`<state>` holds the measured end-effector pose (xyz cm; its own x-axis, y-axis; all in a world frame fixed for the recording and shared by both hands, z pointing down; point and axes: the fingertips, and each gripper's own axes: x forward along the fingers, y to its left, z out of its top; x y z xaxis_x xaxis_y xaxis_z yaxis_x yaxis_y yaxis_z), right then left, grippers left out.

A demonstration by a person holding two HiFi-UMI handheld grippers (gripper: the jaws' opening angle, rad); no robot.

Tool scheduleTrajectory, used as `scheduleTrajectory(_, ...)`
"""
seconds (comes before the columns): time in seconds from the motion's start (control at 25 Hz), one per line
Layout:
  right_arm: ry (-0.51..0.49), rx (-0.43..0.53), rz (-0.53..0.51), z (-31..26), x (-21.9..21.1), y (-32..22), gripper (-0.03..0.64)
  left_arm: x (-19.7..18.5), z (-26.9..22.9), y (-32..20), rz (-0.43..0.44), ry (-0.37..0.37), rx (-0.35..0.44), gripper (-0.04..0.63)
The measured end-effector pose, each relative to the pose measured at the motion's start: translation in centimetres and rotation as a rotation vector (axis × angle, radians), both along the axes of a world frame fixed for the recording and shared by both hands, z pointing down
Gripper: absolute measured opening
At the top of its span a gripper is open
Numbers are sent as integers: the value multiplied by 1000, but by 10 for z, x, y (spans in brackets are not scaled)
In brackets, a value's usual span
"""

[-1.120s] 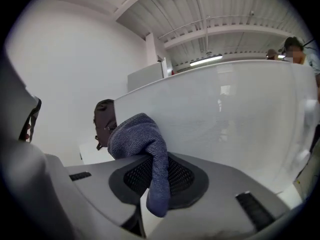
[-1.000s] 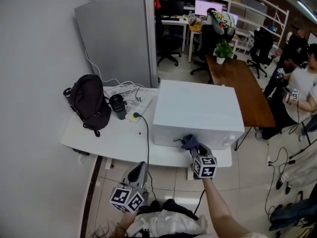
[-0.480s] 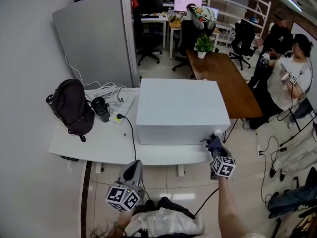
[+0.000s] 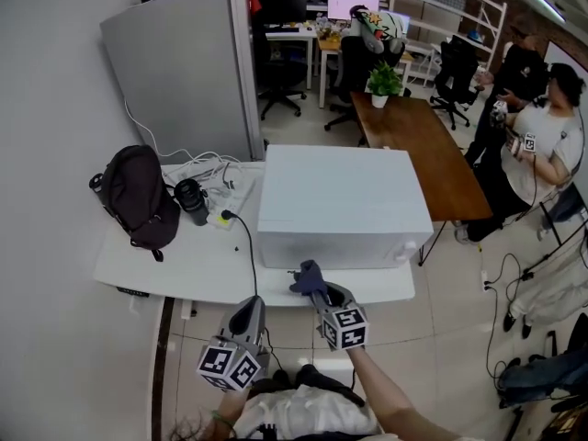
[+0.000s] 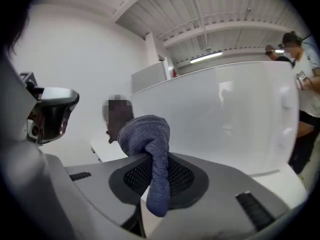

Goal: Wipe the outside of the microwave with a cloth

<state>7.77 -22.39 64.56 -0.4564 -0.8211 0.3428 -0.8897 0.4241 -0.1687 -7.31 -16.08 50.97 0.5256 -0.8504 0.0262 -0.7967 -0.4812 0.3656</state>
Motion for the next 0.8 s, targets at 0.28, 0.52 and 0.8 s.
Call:
scheduleTrajectory(0.28, 145, -69, -181, 38, -96, -55, 74, -23, 0, 11, -58, -17, -9, -14)
scheduleTrajectory(0.52, 198, -82, -71, 51, -8, -74, 74, -44, 0, 12, -127, -9, -13, -14)
scheduleTrajectory(0.8, 203, -136, 225, 54, 163, -41, 74, -23, 0, 2, -71, 0, -15, -14)
